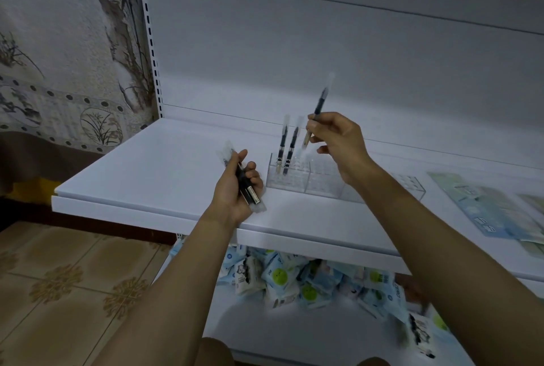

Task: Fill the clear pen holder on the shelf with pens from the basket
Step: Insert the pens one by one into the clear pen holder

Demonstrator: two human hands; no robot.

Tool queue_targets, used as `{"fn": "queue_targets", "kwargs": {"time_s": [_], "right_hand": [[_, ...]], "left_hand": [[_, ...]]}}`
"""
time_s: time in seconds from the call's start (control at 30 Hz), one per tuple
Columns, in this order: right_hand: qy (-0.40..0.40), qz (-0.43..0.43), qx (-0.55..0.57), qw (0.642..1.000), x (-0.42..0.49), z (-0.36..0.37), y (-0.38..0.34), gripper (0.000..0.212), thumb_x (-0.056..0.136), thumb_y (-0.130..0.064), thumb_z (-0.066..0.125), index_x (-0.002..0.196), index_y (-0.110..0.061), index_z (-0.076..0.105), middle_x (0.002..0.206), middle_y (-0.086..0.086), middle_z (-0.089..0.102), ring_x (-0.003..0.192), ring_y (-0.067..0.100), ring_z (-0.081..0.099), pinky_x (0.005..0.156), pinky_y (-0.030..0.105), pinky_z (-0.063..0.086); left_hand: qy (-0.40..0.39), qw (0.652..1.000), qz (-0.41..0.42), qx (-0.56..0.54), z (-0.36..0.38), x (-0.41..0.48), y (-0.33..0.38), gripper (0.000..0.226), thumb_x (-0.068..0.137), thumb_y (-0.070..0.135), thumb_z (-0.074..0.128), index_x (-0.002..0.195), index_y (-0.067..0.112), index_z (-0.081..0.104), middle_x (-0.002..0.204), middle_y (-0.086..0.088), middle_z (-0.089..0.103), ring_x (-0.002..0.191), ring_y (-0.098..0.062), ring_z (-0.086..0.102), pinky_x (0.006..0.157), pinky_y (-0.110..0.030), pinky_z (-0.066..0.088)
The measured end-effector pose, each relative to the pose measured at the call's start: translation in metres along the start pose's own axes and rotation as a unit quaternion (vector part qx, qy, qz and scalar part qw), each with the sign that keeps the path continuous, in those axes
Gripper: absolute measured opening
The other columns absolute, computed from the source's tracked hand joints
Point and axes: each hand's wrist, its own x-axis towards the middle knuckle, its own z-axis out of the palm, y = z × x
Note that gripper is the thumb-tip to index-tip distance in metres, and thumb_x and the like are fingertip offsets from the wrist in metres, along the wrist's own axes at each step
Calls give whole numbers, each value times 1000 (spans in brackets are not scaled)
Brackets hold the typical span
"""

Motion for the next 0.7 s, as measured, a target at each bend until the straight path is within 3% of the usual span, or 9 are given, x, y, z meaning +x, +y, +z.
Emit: {"fn": "queue_targets", "kwargs": {"time_s": [0.13,0.27,0.37,0.7], "right_hand": [[37,12,9,999,9,6,16,14,88,-12,65,102,-14,66,88,-3,69,78,9,65,67,21,52],[67,18,10,998,13,12,34,15,87,-7,65,103,-6,64,79,-2,67,70,7,64,68,16,50],[76,17,9,997,14,14,44,11,87,-8,66,98,-10,63,78,-1,67,71,7,63,68,16,46],[72,-19,-61,995,15,16,56,12,87,-9,64,83,-20,59,82,-7,66,88,17,65,96,40,50]], "left_hand": [[-2,1000,-2,1,-1,2,0,23,97,39,49,99,17,58,64,0,53,45,-6,47,46,-15,45],[-1,1000,-4,7,-3,4,1,24,97,39,49,99,17,58,65,0,53,46,-7,47,49,-16,45],[-1,1000,-11,7,-3,6,1,24,97,39,49,98,17,58,64,0,54,46,-7,48,49,-16,45],[2,1000,-14,11,-3,6,1,24,97,38,49,99,15,58,65,-1,53,46,-7,48,49,-16,47]]}}
